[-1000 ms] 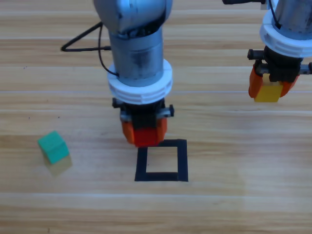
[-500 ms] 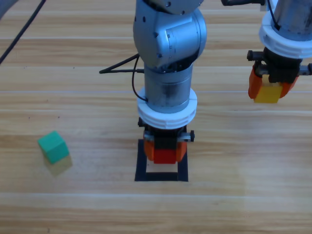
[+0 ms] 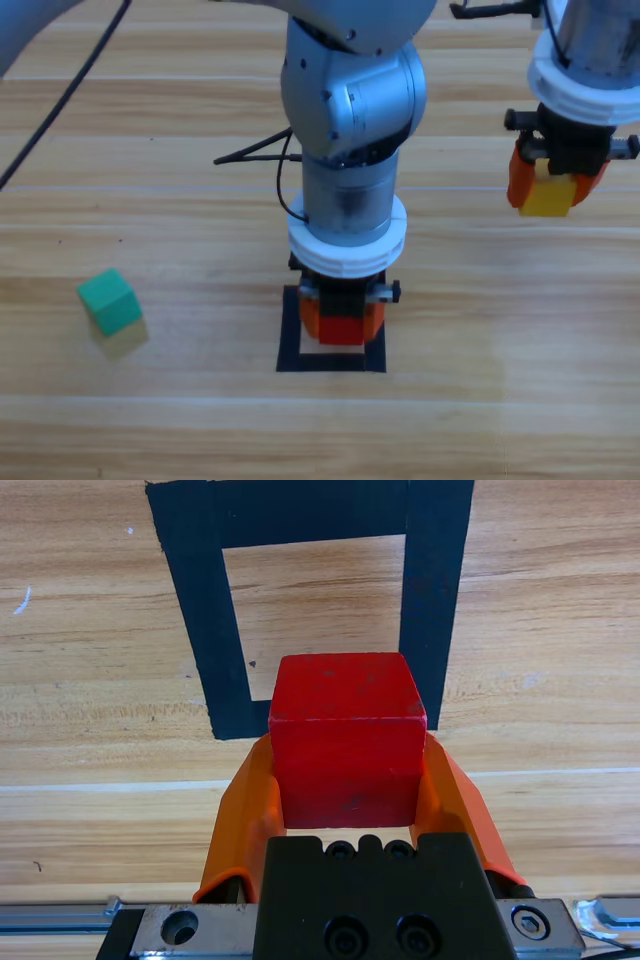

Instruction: Stack the blocks in the rectangular block: red at the bottom, yellow in the middle, green on top

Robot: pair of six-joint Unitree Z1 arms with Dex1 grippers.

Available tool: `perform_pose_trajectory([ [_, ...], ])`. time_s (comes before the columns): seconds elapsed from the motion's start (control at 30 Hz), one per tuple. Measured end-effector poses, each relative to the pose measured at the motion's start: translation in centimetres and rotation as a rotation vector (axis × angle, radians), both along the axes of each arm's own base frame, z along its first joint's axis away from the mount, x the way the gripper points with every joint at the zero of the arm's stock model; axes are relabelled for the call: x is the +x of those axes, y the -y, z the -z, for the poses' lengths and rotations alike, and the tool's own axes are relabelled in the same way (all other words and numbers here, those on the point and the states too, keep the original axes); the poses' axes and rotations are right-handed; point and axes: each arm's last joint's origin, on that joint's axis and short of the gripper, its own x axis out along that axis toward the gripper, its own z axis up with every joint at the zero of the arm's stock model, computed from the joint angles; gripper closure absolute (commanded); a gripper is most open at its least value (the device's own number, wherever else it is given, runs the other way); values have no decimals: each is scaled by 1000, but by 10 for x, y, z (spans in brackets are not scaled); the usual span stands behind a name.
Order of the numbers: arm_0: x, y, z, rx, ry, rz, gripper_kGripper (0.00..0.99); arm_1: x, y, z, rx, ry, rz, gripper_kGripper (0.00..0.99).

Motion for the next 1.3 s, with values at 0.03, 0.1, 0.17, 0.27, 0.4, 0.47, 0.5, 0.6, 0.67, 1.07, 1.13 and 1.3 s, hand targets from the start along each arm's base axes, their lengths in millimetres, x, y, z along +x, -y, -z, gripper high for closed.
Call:
perform_pose_trajectory([
  [0.03, 0, 0, 0, 1, 0, 2, 990, 2, -1, 5, -7, -9, 1, 990],
  [0.1, 0, 0, 1, 1, 3, 10, 990, 4, -4, 13, -19, -23, 0, 990],
  [0.17, 0, 0, 3, 0, 4, 18, 990, 4, -4, 13, -20, -24, 0, 990],
  [0.27, 0, -1, 7, 7, 0, 19, 990, 4, -4, 13, -20, -24, 0, 990],
  [0.4, 0, -3, 13, 12, 1, 18, 990, 4, -4, 13, -20, -24, 0, 990],
  [0.47, -1, -4, 18, 18, -4, 17, 990, 4, -4, 13, -20, -24, 0, 990],
  [0.5, -1, -4, 19, 16, -2, 17, 990, 4, -4, 13, -20, -24, 1, 990],
  [0.6, 0, -4, 20, 13, 0, 16, 990, 4, -4, 13, -20, -24, 1, 990],
  [0.67, 0, -4, 20, 10, 2, 15, 990, 4, -4, 13, -20, -24, 1, 990],
  [1.07, 1, -3, 20, 2, 9, -9, 990, 4, -4, 13, -20, -24, 1, 990],
  [1.13, 1, -3, 20, 1, 9, -14, 990, 4, -4, 13, -20, -24, 1, 990],
  [1.3, 2, -2, 20, -5, 14, -23, 990, 4, -4, 13, -20, -24, 1, 990],
])
